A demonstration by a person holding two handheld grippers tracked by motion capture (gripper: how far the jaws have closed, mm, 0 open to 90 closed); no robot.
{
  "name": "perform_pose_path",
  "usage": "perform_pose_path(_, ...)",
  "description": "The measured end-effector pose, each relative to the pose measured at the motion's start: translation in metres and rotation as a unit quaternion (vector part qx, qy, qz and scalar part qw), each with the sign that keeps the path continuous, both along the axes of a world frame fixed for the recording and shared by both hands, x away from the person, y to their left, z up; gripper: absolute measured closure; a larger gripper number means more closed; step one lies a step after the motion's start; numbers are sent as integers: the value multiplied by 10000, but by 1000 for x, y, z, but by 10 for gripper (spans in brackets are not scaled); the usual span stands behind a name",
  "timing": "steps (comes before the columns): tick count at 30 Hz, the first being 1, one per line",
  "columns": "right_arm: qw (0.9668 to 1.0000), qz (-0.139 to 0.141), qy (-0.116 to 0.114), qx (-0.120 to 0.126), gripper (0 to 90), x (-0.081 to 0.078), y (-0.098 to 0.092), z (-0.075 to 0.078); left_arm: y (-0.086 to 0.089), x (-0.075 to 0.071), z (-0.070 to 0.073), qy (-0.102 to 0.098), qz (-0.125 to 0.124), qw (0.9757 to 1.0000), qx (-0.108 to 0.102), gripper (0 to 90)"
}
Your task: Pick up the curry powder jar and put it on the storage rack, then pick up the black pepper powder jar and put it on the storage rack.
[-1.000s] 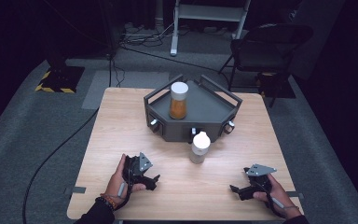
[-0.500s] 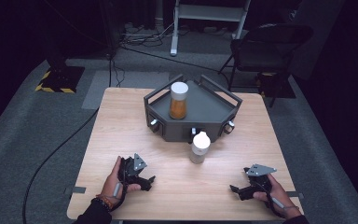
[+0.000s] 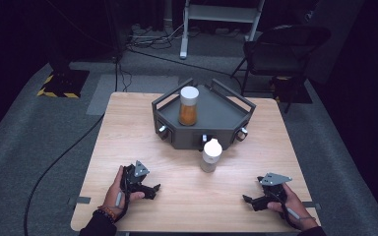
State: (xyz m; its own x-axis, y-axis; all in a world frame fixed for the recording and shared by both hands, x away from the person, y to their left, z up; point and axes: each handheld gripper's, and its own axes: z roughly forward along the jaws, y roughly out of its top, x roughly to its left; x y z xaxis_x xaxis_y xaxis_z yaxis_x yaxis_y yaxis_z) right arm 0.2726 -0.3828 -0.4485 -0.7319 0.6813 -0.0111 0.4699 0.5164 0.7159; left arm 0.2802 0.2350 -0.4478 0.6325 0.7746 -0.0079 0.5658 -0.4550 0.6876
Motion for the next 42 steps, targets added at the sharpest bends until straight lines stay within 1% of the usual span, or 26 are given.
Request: perform_pose_path(42,10000,6,-25,-13,4,0,1,0,3,0,0,-10,-80,10000,-9,4)
